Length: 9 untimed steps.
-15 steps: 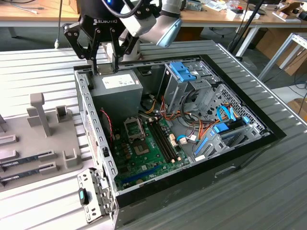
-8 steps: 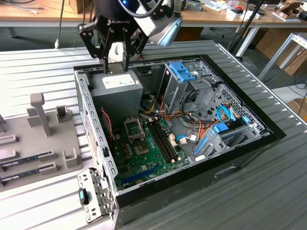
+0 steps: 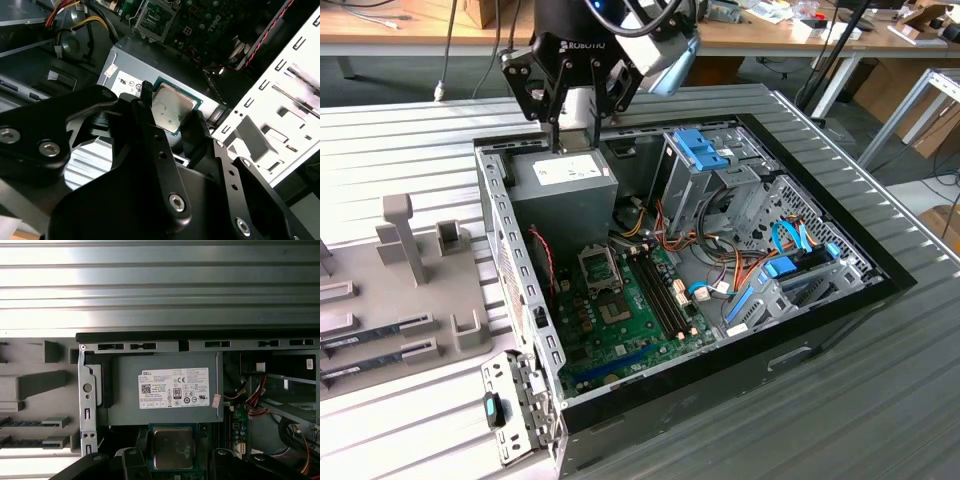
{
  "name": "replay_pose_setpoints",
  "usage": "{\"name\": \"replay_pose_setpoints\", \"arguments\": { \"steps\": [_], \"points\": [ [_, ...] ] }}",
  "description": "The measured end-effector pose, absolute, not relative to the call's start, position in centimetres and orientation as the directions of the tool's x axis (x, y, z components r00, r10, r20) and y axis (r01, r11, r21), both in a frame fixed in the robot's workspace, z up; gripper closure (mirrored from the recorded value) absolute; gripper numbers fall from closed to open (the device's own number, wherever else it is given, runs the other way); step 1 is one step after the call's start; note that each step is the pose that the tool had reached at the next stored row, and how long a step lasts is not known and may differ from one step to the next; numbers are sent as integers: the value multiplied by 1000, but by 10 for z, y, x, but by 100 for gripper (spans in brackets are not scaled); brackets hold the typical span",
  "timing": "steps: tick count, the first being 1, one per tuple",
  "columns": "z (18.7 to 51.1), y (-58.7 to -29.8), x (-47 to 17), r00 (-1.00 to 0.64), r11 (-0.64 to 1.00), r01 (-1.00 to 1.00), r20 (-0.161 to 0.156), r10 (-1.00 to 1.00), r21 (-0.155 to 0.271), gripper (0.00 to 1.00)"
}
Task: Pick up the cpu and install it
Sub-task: 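Pick up the cpu and move it towards the insertion slot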
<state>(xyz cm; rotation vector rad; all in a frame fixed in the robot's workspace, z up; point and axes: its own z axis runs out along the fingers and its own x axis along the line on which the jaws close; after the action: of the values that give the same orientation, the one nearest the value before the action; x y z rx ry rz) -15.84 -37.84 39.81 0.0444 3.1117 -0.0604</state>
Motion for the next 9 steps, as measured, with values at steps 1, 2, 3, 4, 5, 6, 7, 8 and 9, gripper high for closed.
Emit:
{"name": "replay_pose_setpoints", "arguments": {
  "steps": [1,2,3,4,5,6,7,8,9],
  "points": [
    [398,-378,-156,-999,999,29,-30,28,-38,53],
    [398,-378,-155,-999,999,29,-30,28,-38,53],
    [398,-378,-153,-999,999,29,-30,28,-38,53],
    [398,-378,-149,-999,999,29,-30,28,-38,53],
    [398,-378,-147,-999,999,29,-30,28,-38,53],
    [398,-378,-145,-999,999,29,-30,28,-38,53],
    [398,-378,-144,-999,999,29,-30,28,-38,53],
    [398,-378,-142,-999,999,29,-30,28,-38,53],
    [398,-378,-140,-999,999,29,-30,28,-38,53]
  ]
}}
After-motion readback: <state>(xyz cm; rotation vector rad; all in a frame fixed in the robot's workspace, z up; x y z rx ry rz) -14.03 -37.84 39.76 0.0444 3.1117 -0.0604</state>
